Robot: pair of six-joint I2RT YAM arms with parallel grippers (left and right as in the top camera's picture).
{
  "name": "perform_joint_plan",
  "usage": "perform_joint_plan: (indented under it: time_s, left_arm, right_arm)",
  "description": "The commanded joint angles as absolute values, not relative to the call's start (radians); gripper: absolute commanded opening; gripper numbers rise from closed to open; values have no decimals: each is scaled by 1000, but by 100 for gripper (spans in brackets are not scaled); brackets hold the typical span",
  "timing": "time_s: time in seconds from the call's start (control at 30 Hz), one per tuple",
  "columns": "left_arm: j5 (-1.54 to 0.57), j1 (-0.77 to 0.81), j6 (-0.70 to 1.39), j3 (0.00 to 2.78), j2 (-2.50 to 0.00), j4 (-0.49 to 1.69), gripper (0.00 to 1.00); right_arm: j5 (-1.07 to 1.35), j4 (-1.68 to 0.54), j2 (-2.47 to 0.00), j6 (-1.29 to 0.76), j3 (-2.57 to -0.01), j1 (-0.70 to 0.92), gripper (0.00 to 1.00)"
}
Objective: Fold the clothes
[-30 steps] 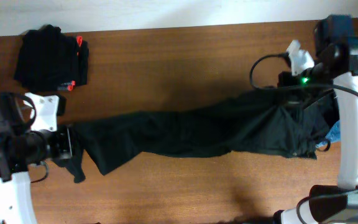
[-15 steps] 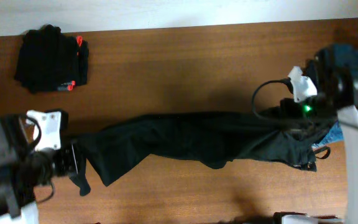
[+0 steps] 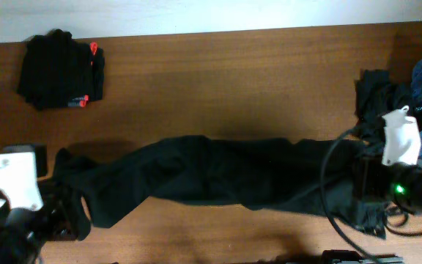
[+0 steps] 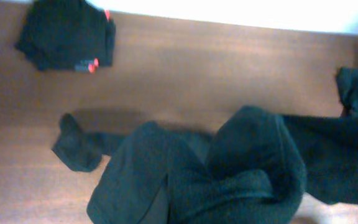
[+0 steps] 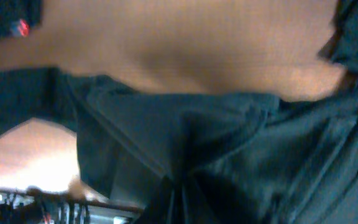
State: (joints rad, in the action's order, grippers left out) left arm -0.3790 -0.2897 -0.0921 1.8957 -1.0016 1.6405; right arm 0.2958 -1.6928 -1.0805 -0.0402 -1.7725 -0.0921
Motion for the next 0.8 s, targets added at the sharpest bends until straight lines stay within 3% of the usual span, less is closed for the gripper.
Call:
perform_joint_plan:
  time_s: [0.0, 0.33, 0.53, 0.77]
  left_arm:
    - [-378, -286, -70, 2109, -1066, 1687, 0]
    - [-297, -283, -34, 2270, -1105, 1686, 0]
    - [-265, -283, -61, 2239, -1226, 1618, 0]
    - [-246, -283, -69, 2213, -1439, 1455, 0]
  right_arm:
    - [302, -1699, -1037, -79, -1871, -92, 4]
    - [299, -1699, -1057, -81, -1913, -90, 4]
    - [259, -1668, -1214, -5, -1913, -90, 4]
    - [268, -1479, -1439, 37, -1913, -90, 4]
